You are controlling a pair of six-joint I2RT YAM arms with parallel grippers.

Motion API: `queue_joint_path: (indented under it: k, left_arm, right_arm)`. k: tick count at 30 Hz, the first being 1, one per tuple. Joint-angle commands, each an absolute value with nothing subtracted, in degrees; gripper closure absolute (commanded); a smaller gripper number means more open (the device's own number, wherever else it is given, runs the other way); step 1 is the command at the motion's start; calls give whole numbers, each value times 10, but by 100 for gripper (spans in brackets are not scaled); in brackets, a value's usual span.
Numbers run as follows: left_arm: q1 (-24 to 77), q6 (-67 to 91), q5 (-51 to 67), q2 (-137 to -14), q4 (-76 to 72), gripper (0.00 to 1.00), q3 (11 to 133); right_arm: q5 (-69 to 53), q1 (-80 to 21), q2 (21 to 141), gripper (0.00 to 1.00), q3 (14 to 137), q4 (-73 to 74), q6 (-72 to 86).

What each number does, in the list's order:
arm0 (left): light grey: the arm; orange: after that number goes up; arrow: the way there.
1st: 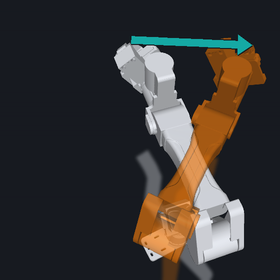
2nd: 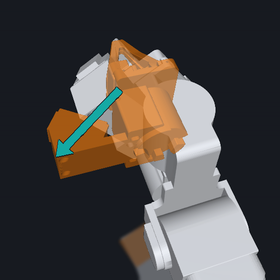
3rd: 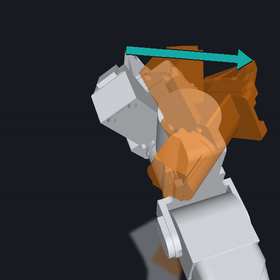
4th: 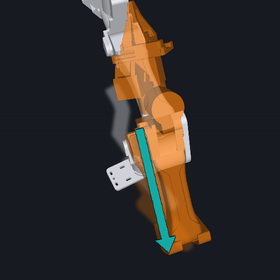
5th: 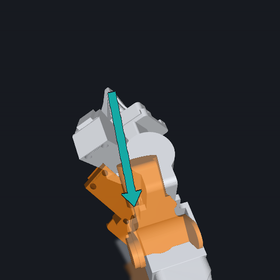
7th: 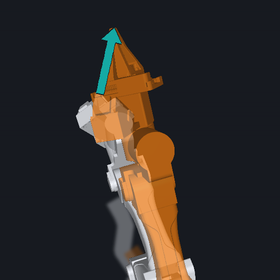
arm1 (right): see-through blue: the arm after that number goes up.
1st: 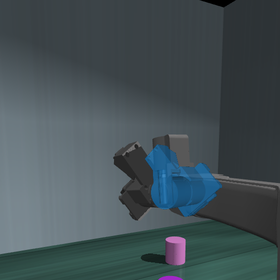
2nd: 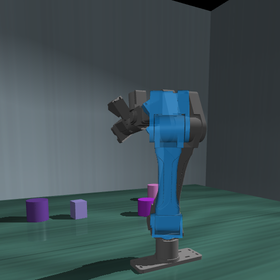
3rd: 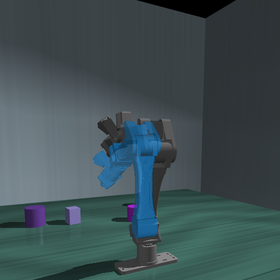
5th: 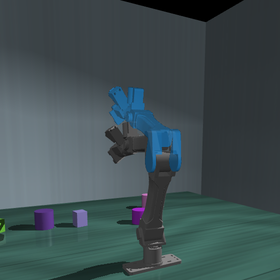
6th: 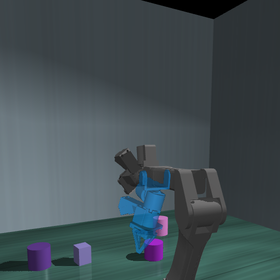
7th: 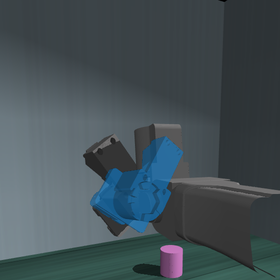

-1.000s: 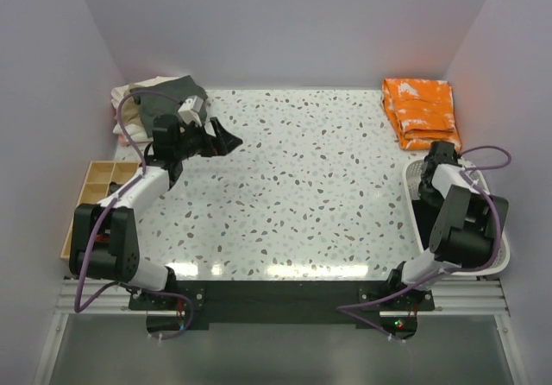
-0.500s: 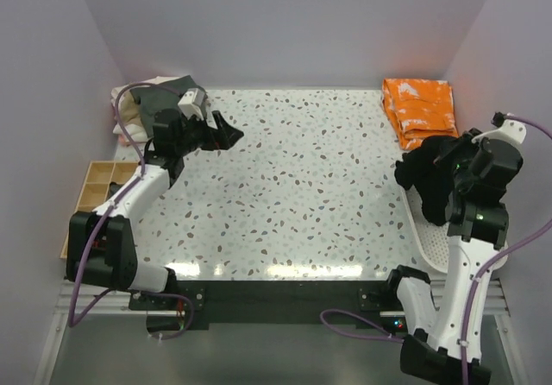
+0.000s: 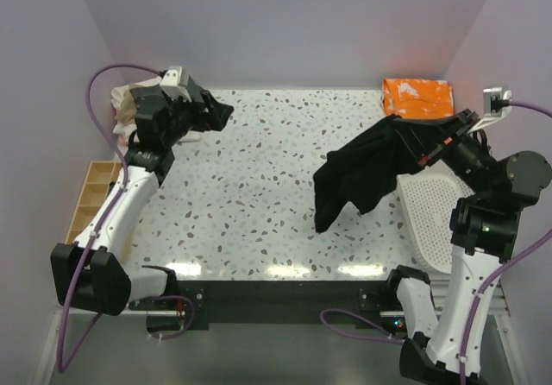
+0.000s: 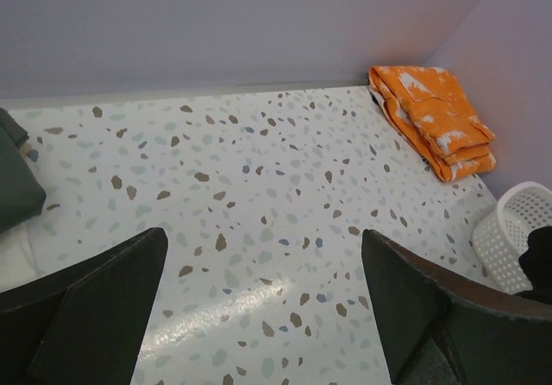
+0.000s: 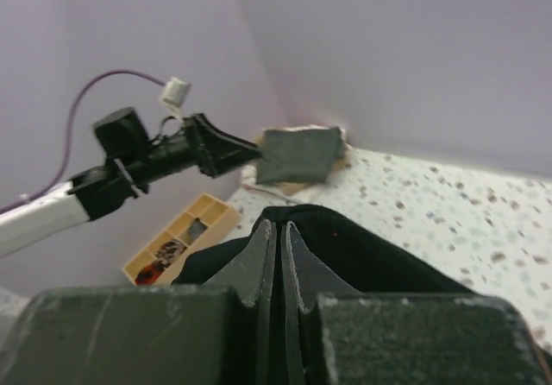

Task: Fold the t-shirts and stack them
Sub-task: Move the tshirt to the center of the board

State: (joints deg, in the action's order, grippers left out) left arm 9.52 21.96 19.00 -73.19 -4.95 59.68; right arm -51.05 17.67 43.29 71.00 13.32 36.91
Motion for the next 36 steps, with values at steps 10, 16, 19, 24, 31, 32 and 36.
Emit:
queue_joint_path:
  k: [10, 16, 19, 24, 31, 32, 36]
  left_arm:
    - [100, 244, 208, -686, -108, 0, 502]
    - [124, 217, 174, -680, -113, 0, 437]
    - [127, 216, 172, -672, -133, 0, 401]
    - [160, 214, 178, -687, -142, 0, 369]
    - [247, 221, 91, -735, -133, 0, 366]
    - [253, 219, 85, -746, -125, 0, 378]
    - [265, 224, 64, -816, -43, 0, 447]
  right_arm:
    - [-430, -64, 610, 100, 645, 100, 279]
    - [-180, -156, 865, 100, 697, 132, 234]
    - [-114, -171, 954, 100, 770, 155, 224]
    - [20, -174, 1077, 100, 852, 189, 213]
    - [80, -173, 1098, 51, 864, 175, 200]
    - [97, -174, 1097, 39, 867, 188, 200]
    - [126, -174, 1079, 12, 901, 253, 206]
